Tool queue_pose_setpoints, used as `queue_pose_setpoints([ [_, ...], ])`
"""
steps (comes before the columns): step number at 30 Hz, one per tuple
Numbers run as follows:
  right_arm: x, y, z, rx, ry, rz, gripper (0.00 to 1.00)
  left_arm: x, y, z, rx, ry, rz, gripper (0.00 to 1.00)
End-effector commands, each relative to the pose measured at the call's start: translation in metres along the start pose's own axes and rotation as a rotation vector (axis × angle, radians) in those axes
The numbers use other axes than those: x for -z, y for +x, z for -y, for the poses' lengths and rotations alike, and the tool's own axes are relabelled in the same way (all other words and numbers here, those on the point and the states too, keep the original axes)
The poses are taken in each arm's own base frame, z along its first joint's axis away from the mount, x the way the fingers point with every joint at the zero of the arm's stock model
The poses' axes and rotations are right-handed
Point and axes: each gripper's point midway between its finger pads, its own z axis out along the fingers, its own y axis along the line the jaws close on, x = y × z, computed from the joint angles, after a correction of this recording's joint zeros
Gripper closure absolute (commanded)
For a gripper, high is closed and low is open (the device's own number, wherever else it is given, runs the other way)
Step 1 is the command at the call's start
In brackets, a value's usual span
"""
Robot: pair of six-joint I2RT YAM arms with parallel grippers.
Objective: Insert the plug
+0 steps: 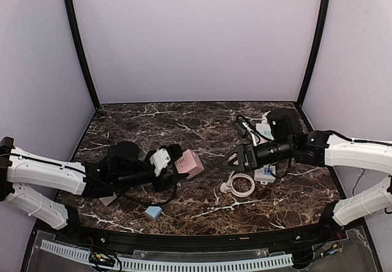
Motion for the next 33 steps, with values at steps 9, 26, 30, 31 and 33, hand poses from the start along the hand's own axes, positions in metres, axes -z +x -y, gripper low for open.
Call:
queue_pose_setpoints([
  [9, -0.028, -0.018, -0.013, -0.014, 0.018, -0.003, 0.01, 0.001, -0.038, 0.023, -0.006, 0.142, 0.132, 0.99],
  [26, -0.049, -0.011, -0.026, -0.058, -0.043, -0.090, 0.01, -0.003, -0.051, 0.033, -0.012, 0.170, 0.174, 0.99],
  [30, -0.054, -0.005, -0.031, -0.076, -0.078, -0.133, 0.01, -0.006, -0.052, 0.033, -0.022, 0.166, 0.177, 0.99],
  [31, -0.055, -0.003, -0.032, -0.081, -0.088, -0.145, 0.02, -0.008, -0.050, 0.033, -0.025, 0.161, 0.171, 0.99],
  [33, -0.057, -0.002, -0.033, -0.090, -0.095, -0.160, 0.05, -0.010, -0.051, 0.032, -0.032, 0.152, 0.167, 0.99],
])
